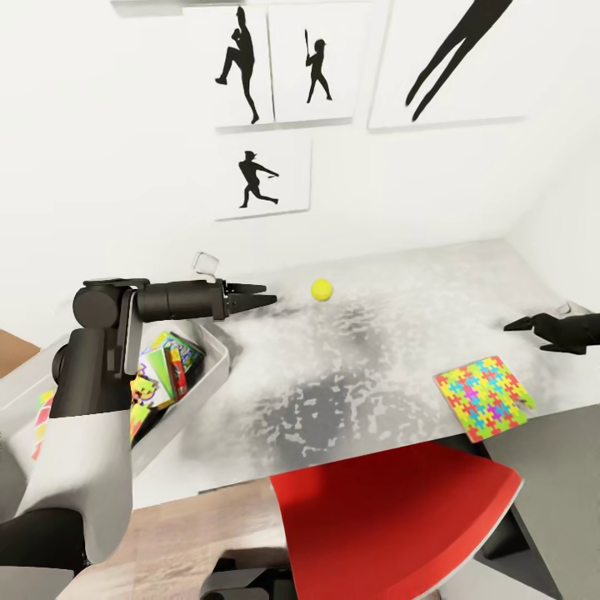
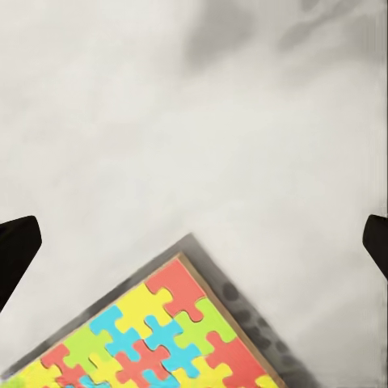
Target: Put all the toys in the child's room - the three board games (two on the bed and one on the table), the two jigsaw puzzles on the table, and the tennis ball on the table - inside the toy box on the table in the child's room.
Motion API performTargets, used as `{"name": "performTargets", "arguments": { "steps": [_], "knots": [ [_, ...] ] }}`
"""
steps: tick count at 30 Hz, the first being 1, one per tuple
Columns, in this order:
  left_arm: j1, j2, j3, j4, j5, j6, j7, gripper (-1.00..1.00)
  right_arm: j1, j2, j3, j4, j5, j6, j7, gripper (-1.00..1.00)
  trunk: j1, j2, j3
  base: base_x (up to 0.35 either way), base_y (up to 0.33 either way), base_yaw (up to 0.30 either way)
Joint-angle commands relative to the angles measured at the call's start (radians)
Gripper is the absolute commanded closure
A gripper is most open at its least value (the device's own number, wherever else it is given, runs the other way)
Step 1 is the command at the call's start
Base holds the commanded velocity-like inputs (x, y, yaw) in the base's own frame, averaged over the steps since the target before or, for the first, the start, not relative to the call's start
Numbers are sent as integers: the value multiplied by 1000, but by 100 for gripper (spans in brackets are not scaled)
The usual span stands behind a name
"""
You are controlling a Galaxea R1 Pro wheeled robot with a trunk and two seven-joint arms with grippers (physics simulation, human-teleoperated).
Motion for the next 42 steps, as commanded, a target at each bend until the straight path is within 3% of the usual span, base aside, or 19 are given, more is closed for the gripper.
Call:
{"name": "performTargets", "arguments": {
  "steps": [1, 42],
  "knots": [
    [-1, 0, 1, -1, -10, 10, -10, -100, -1, -1, -4, 0, 0, 7, 0, -100, 0, -2, -1, -202, 0, 0],
    [-1, 1, 2, -1, -10, 11, -10, -100, 2, -9, 2, 64, 10, 7, 0, -100, 0, -2, -1, -96, 0, 0]
  ]
}}
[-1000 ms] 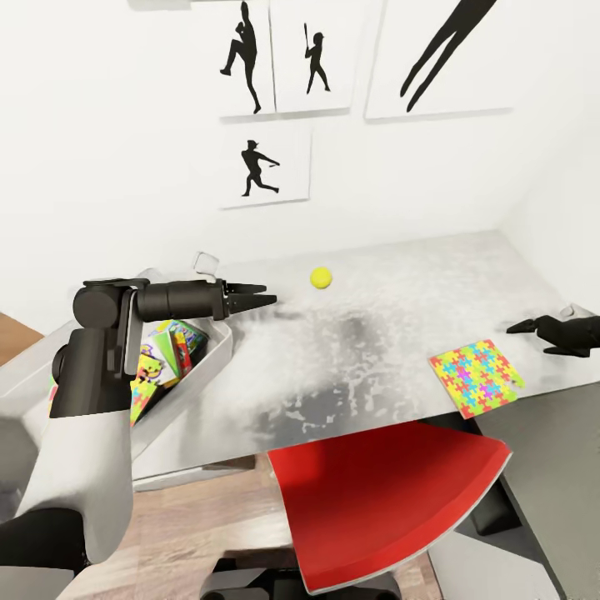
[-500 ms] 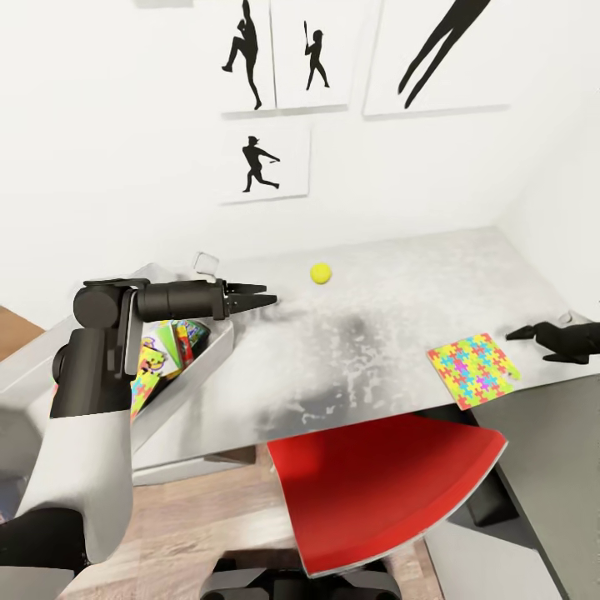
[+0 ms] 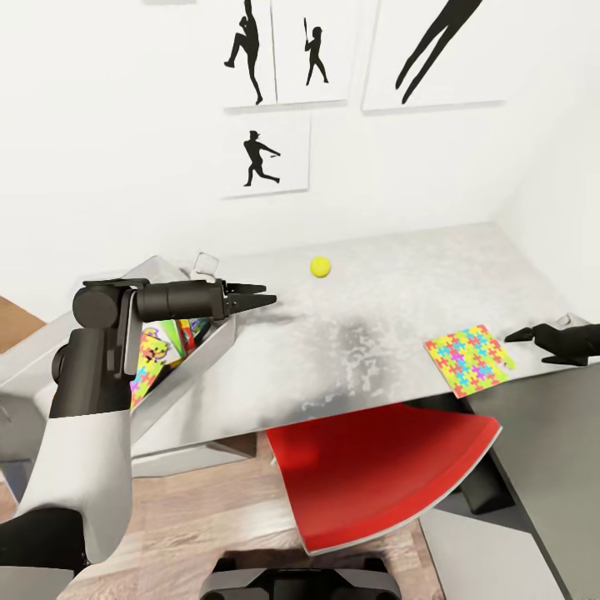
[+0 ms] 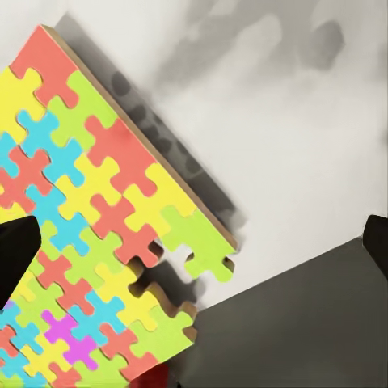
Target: Put all the toys in the child's room - the three board games (two on the bed and one on the table), the two jigsaw puzzles on the table, and the tennis ball on the table - inside the toy box on the table in the child's room.
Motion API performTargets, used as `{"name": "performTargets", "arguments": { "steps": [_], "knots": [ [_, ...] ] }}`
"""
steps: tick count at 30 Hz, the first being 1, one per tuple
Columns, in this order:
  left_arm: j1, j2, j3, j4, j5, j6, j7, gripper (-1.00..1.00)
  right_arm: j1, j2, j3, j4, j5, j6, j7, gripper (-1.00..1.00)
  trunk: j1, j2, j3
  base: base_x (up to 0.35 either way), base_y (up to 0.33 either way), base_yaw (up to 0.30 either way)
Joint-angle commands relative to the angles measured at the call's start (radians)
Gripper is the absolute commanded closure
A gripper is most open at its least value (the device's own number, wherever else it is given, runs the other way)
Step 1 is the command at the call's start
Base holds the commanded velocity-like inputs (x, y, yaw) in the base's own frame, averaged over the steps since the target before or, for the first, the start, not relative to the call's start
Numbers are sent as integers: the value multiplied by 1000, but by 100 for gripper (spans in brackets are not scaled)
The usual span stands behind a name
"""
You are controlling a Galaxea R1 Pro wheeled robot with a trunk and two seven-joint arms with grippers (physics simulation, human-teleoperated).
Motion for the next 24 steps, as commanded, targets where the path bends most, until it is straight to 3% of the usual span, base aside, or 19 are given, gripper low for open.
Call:
{"name": "performTargets", "arguments": {
  "steps": [1, 24],
  "knots": [
    [-1, 0, 1, -1, -11, 10, -10, -100, -1, 0, -5, 2, 1, 6, 1, -100, 0, -2, -1, -33, 0, 0],
    [-4, 0, 1, -1, -11, 10, -10, -100, 0, 14, -5, 25, -4, 6, 4, -100, 0, -2, -1, -5, 0, 0]
  ]
}}
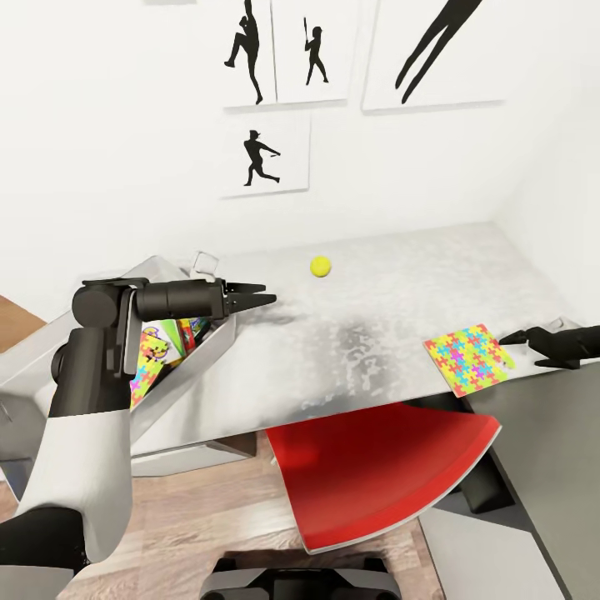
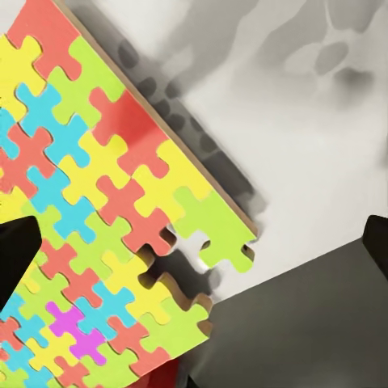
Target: Put all the toys in the child's room - the three board games (two on the bed and one on the table), the two jigsaw puzzles on the table, and the tennis ball on the table - inside the toy box on the table in the child's room.
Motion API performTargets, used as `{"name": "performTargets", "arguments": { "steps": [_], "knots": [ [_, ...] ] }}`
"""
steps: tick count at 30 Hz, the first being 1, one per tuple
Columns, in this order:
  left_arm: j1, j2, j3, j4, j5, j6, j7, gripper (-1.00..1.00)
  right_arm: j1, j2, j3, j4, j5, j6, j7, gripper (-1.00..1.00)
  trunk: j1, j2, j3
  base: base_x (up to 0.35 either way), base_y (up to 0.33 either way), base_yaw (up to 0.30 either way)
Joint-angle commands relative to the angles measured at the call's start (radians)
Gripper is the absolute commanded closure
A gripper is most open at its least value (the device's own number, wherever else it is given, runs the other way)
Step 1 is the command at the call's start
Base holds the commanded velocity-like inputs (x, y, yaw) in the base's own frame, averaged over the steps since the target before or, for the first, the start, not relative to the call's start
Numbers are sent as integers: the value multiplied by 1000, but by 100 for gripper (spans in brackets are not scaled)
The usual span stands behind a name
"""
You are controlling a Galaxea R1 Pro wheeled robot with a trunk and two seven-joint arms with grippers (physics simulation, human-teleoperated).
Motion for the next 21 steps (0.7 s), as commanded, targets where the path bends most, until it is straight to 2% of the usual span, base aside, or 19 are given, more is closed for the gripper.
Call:
{"name": "performTargets", "arguments": {
  "steps": [1, 21],
  "knots": [
    [-1, 0, 1, -1, -10, 10, -10, -100, -1, 0, -5, 0, 1, 6, 1, -100, 1, -2, -1, 0, 0, 0],
    [-1, -1, 1, -1, -10, 10, -10, -100, -1, 1, -5, -6, 1, 6, 1, -100, 1, -2, -1, 0, 0, 0]
  ]
}}
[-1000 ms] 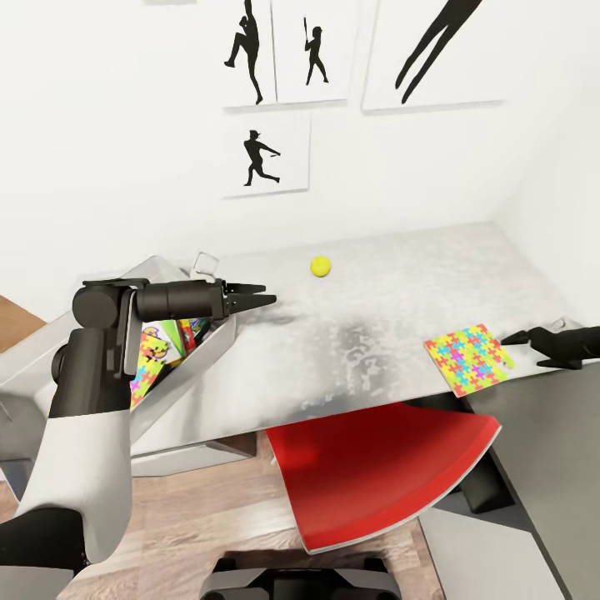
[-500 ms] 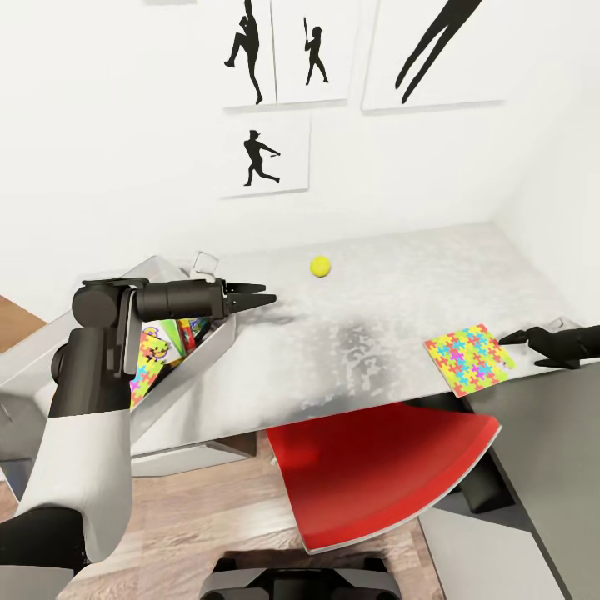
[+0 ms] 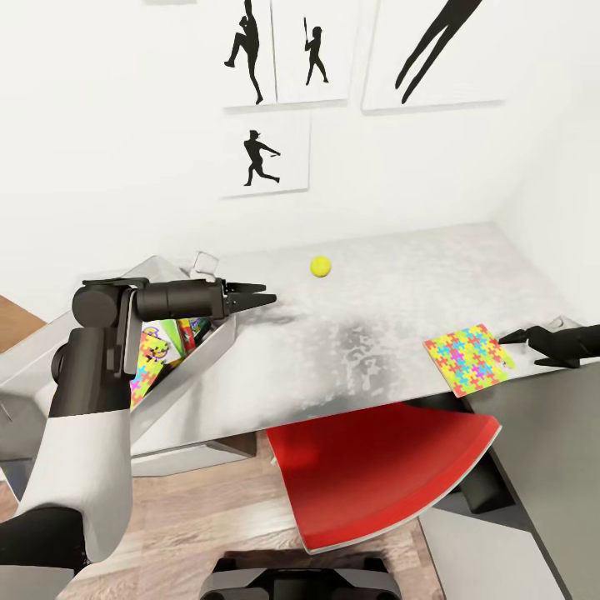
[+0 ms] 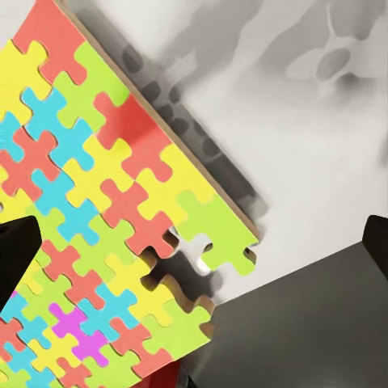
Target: Put all the toys in the child's room - the three board games (two on the bed and one on the table), the two jigsaw puzzles on the table, and the tennis ball on the table - inside the toy box on the table in the child's room.
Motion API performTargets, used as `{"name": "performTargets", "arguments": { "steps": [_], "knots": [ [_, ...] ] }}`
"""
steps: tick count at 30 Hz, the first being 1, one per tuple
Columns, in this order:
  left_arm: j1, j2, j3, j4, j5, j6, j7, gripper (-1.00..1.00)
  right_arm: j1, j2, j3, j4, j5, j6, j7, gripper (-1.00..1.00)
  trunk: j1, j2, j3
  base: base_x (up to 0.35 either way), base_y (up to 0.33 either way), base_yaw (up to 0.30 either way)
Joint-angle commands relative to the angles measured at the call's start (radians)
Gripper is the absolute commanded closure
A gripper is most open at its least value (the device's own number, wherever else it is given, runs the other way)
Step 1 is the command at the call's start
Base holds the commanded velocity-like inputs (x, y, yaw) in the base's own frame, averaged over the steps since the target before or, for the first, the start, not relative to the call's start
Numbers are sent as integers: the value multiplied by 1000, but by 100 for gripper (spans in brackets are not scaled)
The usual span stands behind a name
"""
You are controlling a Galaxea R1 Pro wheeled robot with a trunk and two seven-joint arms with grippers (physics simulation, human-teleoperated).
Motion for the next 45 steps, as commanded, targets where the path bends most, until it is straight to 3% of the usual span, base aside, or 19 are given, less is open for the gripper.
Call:
{"name": "performTargets", "arguments": {
  "steps": [1, 45],
  "knots": [
    [-1, 0, 1, -1, -10, 10, -10, -100, -1, 0, -5, 0, 1, 6, 1, -100, 1, -2, -1, 0, 0, 0],
    [-1, 2, 2, -1, -11, 10, -10, -100, 1, 7, -4, -5, 7, 2, -1, -100, 1, -2, -1, 4, 12, 0]
  ]
}}
